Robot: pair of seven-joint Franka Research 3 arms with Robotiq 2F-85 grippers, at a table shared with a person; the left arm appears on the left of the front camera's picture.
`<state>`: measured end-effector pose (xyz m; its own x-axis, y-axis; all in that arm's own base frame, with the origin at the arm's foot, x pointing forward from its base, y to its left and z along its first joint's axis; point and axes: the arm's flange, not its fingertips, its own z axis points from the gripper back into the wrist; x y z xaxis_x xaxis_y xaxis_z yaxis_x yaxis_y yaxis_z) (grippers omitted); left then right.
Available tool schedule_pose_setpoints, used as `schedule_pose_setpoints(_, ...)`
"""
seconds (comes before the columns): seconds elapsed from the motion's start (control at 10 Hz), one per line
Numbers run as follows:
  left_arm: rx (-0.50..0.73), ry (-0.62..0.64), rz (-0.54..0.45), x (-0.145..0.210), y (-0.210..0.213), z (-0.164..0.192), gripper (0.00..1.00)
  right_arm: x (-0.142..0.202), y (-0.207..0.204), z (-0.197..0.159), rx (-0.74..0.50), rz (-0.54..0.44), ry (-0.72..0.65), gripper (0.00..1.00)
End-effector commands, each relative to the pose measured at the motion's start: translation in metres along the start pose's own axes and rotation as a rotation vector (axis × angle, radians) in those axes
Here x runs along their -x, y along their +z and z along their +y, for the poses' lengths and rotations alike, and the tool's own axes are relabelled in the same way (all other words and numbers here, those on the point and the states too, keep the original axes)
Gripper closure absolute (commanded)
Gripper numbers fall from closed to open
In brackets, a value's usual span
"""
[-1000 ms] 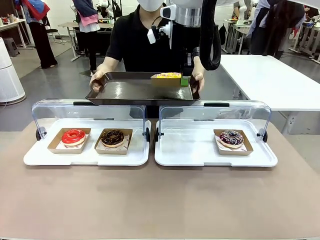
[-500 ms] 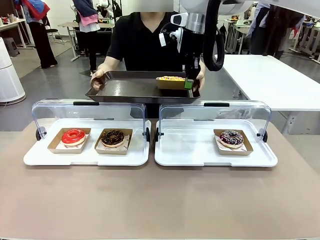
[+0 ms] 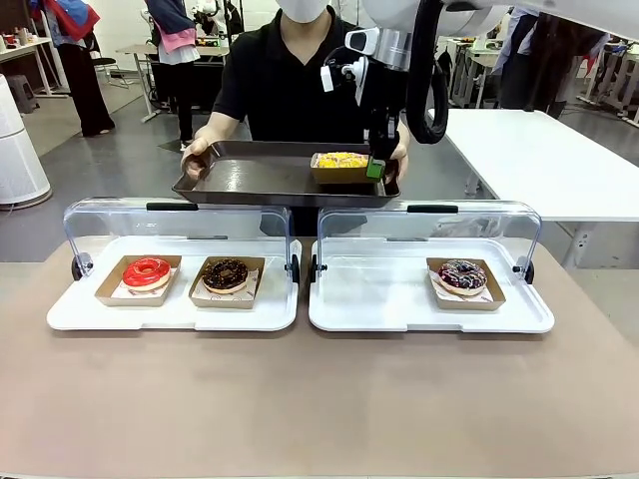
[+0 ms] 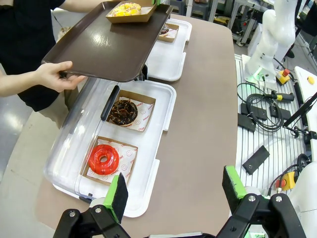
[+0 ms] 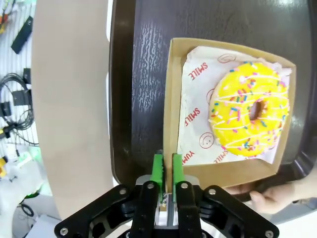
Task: Provide the desired donut to the person.
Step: Place the picked Paper togo box onto the Handle tray extended by the person.
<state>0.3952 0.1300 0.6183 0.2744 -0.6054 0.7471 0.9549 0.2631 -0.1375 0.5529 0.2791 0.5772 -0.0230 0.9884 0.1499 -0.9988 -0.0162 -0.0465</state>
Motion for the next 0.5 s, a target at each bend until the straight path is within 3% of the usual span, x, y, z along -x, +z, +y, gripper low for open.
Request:
schedule_pose_setpoints(0.0, 0.005, -0.002, 0.000, 0.0003, 0.0009, -0.0020, 0.00, 0.0027, -0.0017, 0.0013, 0.003, -0.040, 0.016, 0.00)
schedule_pose_setpoints(0.2, 0.005, -0.002, 0.000, 0.0003, 0.0009, -0.0020, 0.00, 0.0002, -0.0022, 0.0035, 0.003, -0.032, 0.023, 0.00)
schedule_pose_setpoints(0.3, 0.005, -0.002, 0.000, 0.0003, 0.0009, -0.0020, 0.00, -0.0021, -0.0022, 0.0026, 0.001, -0.030, 0.025, 0.15)
schedule_pose_setpoints(0.4, 0.005, -0.002, 0.000, 0.0003, 0.0009, -0.0020, 0.00, -0.0027, -0.0017, 0.0023, 0.001, -0.029, 0.022, 0.05)
